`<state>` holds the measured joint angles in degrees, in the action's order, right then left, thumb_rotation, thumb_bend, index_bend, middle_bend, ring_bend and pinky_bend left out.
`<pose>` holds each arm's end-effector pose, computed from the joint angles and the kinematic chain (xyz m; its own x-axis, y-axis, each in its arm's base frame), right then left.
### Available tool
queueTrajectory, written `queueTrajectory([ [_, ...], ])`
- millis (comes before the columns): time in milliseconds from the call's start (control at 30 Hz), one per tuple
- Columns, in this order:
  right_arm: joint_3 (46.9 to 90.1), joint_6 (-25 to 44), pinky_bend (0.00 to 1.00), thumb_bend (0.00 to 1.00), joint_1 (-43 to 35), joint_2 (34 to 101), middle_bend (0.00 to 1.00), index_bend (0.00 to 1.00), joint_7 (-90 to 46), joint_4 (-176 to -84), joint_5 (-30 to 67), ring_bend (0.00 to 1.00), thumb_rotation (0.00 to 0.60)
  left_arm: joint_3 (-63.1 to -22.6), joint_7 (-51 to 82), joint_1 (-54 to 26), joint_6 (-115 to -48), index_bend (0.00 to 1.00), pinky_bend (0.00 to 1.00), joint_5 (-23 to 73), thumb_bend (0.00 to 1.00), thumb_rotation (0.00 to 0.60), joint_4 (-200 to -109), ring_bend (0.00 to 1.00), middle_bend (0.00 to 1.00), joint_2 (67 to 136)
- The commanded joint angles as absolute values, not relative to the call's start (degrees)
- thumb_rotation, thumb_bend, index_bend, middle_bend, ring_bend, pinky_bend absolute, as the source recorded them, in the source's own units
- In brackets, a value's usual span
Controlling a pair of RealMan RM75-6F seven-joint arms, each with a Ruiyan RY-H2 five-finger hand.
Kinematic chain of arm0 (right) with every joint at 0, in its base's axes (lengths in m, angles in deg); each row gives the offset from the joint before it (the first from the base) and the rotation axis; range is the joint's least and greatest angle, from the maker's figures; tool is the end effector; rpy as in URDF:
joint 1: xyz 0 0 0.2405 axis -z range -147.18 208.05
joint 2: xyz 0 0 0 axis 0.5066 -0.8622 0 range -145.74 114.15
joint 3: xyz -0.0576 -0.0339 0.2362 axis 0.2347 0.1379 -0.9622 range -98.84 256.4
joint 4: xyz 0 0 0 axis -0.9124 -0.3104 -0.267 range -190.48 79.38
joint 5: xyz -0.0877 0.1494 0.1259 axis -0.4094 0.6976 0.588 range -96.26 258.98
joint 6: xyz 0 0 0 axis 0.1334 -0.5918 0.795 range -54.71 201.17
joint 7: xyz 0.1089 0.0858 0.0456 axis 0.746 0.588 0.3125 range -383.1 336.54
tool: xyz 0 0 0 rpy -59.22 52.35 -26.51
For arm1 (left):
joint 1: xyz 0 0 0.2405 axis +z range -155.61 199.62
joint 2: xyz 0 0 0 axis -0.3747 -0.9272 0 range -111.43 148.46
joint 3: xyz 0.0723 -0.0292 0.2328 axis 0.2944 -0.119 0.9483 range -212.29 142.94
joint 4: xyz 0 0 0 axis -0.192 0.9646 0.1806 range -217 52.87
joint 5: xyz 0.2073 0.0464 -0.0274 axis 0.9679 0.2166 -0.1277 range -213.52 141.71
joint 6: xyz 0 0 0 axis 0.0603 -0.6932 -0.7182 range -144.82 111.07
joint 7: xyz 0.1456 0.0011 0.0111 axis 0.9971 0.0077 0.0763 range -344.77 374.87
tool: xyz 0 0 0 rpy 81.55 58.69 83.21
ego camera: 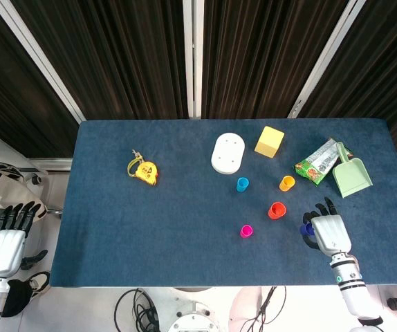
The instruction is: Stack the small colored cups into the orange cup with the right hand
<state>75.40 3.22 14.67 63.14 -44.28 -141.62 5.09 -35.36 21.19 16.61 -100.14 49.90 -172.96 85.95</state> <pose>-0.2860 -0.2350 0.0491 0.5692 -0.1967 0.7983 -0.8217 -0.1012 0.5609 -0.3061 0.1770 0.1253 0.4650 0.0688 0.8827 0.8852 -0.0221 -0.4646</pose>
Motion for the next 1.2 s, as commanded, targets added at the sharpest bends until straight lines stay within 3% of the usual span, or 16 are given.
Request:
queueTrajectory([
  [33, 73.0, 2.0, 0.00, 0.23, 13.9, 60.0, 0.50, 0.55, -40.7, -145.3, 4.4, 0.19, 0.600, -35.4, 21.1, 16.6, -100.0, 0.06, 0.00, 49.8, 0.08, 0.600, -173.0, 0.00, 0.04, 85.9],
  [367, 68.3, 6.3, 0.00, 0.23, 8.7, 57.8, 0.50, 0.56, -42.9, -149.3, 8.1, 0.19, 0.600, -35.4, 20.9, 16.5, -99.8, 0.06, 0.00, 49.7, 0.08, 0.600, -172.7, 0.00, 0.04, 85.9],
  [667, 68.4, 11.9, 0.00, 0.23, 4.7, 59.5, 0.50, 0.57, -48.9, -150.3, 14.5, 0.19, 0.600, -35.6, 20.5, 16.2, -99.2, 0.06, 0.00, 49.2, 0.08, 0.600, -172.3, 0.00, 0.04, 85.9],
  [1200, 69.5, 13.5, 0.00, 0.23, 1.1, 61.2, 0.49, 0.56, -53.8, -150.2, 19.2, 0.18, 0.600, -35.8, 18.8, 16.6, -99.4, 0.06, 0.00, 48.5, 0.08, 0.600, -171.2, 0.00, 0.04, 85.9],
])
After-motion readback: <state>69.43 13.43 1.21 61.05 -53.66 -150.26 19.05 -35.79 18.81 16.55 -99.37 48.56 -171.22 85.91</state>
